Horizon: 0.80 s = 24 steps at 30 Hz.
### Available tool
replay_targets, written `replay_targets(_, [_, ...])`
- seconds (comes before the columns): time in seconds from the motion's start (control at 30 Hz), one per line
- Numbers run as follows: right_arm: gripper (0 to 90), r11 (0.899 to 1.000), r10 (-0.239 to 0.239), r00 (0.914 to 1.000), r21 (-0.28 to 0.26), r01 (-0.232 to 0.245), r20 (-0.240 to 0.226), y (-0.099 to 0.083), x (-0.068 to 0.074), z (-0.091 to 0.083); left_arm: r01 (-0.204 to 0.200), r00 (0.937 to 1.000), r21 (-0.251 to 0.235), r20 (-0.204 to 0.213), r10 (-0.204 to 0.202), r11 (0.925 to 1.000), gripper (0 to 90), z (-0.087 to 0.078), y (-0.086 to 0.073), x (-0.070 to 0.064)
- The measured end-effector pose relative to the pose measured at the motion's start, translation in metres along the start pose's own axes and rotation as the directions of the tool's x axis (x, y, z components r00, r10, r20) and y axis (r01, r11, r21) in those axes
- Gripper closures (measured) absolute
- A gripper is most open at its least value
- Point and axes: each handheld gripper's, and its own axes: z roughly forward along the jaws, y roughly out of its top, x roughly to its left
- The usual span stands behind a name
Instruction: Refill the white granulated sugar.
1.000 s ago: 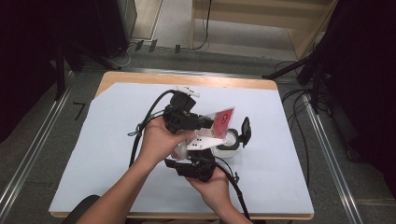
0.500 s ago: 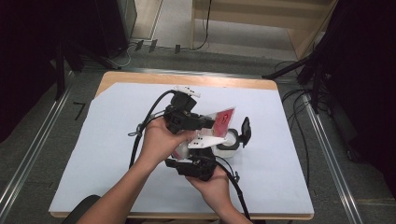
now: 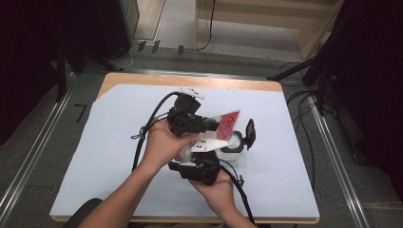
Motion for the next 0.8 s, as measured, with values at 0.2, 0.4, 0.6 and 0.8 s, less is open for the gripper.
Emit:
replay_targets(0.2, [63.4, 1.000, 0.002, 1.0000, 0.002, -0.002, 0.006, -0.0007, -0.0007, -0.0001, -0.001, 1.0000, 0.000, 0.003, 0.001, 1.0000, 78.7, 0.0017, 0.0000, 0.0005])
replay_targets(0.4, [63.3, 1.000, 0.000, 1.0000, 0.002, 0.000, 0.004, -0.0011, -0.0006, -0.0007, -0.007, 1.0000, 0.005, -0.005, 0.007, 1.0000, 78.7, 0.0019, 0.0003, -0.0017])
replay_targets(0.6, [63.4, 1.000, -0.003, 0.9999, 0.007, 0.003, 0.011, -0.0021, -0.0009, -0.0019, -0.002, 1.0000, -0.001, 0.007, 0.002, 1.0000, 78.8, 0.0040, -0.0001, 0.0001])
replay_targets(0.8, [63.5, 1.000, -0.008, 0.9999, 0.007, 0.008, 0.014, -0.0024, -0.0011, -0.0019, 0.005, 0.9999, -0.003, 0.014, -0.005, 1.0000, 78.7, 0.0041, 0.0001, 0.0014])
